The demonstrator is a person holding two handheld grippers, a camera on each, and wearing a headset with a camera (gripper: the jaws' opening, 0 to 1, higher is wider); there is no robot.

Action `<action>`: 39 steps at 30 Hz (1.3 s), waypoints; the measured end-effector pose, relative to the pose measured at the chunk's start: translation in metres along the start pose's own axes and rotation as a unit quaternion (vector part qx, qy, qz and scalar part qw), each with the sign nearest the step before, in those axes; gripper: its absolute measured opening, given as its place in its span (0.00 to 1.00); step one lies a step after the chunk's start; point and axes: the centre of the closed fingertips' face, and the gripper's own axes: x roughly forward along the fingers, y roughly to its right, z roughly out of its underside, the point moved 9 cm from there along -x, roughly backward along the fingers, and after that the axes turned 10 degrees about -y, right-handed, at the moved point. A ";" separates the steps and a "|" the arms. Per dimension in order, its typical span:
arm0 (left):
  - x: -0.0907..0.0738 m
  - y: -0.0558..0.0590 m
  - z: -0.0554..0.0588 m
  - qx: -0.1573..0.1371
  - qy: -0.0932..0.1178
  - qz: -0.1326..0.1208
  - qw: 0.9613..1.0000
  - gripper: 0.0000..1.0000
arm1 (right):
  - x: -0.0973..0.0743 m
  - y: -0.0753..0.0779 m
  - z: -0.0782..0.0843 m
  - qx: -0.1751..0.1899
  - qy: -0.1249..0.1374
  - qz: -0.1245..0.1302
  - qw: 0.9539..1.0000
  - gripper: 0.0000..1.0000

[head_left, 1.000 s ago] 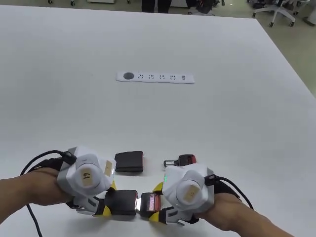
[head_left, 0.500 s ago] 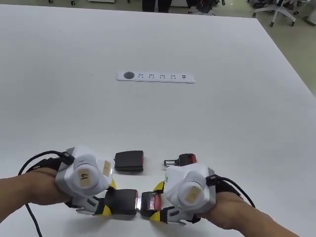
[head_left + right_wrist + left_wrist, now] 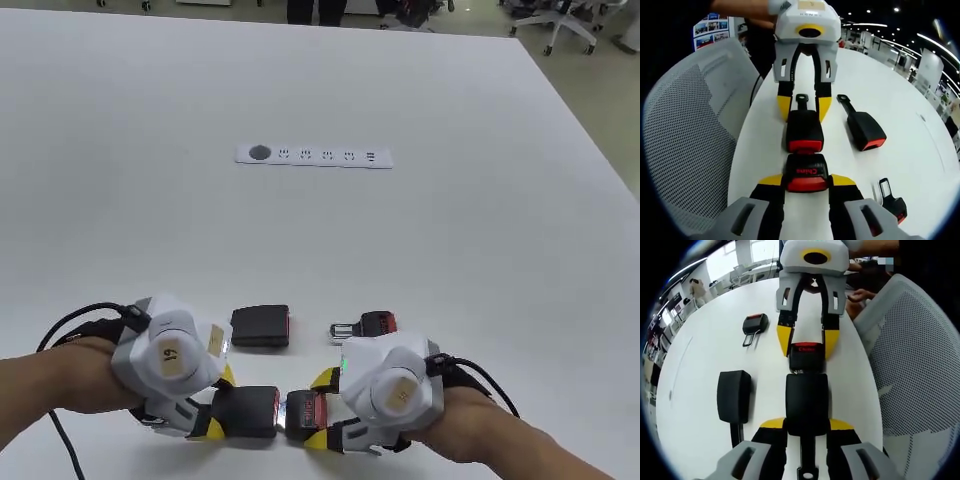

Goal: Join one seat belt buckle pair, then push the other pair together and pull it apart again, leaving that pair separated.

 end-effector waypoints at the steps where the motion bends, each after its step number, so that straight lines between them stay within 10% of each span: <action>1: 0.000 0.000 0.000 0.002 -0.002 -0.001 1.000 0.30 | 0.000 0.000 0.000 0.000 -0.002 -0.001 1.000 0.30; 39: -0.045 -0.006 0.002 -0.084 0.018 -0.048 0.995 0.42 | -0.039 0.014 -0.011 0.004 -0.023 0.036 0.999 0.61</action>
